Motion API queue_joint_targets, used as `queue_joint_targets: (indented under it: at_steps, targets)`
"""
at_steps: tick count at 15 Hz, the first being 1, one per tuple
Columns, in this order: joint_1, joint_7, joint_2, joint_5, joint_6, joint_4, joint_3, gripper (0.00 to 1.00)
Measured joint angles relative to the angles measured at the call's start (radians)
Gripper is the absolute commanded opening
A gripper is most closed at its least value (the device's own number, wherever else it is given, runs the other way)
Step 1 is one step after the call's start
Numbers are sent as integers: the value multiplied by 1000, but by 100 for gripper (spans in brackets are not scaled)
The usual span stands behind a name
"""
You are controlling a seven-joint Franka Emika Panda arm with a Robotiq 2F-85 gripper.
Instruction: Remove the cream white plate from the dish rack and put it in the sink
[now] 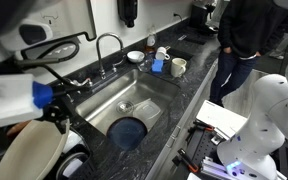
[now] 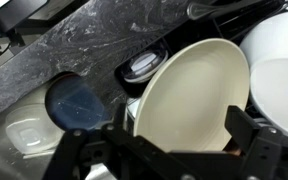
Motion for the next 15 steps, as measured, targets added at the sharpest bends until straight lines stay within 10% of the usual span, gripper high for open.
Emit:
queue_joint_targets:
  at_steps: [15]
  targets:
    - [-34,-63,159,-84,-225,203,-5,100]
